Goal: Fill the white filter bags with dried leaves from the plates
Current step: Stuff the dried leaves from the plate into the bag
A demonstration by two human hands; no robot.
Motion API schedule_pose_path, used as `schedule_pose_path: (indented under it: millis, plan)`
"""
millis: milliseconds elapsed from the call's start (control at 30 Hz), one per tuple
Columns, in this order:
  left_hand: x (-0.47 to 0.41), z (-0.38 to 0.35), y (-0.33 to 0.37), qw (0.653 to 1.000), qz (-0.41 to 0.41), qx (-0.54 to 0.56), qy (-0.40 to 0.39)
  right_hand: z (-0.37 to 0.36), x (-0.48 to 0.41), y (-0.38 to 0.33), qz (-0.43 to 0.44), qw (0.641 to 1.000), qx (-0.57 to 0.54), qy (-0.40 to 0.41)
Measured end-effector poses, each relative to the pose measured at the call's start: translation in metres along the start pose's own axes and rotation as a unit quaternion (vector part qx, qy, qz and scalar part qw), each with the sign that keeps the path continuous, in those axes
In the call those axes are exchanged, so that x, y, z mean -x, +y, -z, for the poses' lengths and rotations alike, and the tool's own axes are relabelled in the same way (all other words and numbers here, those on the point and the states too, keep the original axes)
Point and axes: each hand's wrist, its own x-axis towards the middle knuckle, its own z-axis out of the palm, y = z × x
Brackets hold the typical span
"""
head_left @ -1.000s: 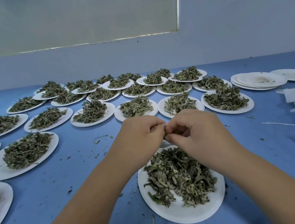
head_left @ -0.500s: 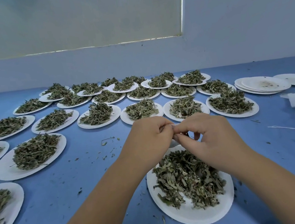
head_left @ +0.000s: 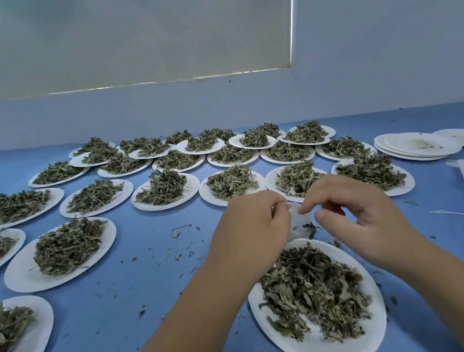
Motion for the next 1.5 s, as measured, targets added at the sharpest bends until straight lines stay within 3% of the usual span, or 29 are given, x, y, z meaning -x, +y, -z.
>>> schedule_pose_path:
  millis: [267,433,867,1033,1167,1300,1367,1500]
  plan:
    - [-0.003,-0.001,-0.002,1.000,0.008,0.010,0.024,0.010,-0.001,0.011,-0.090,0.993,-0.068,-0.044]
    - [-0.005,0.001,-0.007,0.997,0.021,0.046,0.051,0.008,0.001,0.014,-0.108,0.987,0.033,-0.114]
    - [-0.001,-0.004,-0.005,0.998,-0.015,0.013,0.057,-0.001,0.003,-0.001,-0.017,0.997,0.065,0.041]
    - [0.001,-0.007,-0.001,0.998,-0.040,0.004,0.049,-0.011,0.004,0.000,0.015,0.986,0.164,-0.006]
    - [0.001,-0.006,-0.001,0.997,-0.041,0.018,0.061,-0.002,0.004,0.001,0.031,0.993,0.102,-0.050]
    - [0.001,-0.002,0.001,0.996,-0.034,0.049,0.066,-0.006,0.005,0.000,0.041,0.982,0.148,-0.108]
    - [0.002,-0.002,0.004,0.996,-0.047,0.046,0.056,-0.010,0.004,-0.001,0.047,0.980,0.159,-0.109]
    - [0.004,0.002,0.005,0.994,-0.077,0.012,0.071,-0.005,0.000,0.001,0.041,0.994,0.073,-0.074]
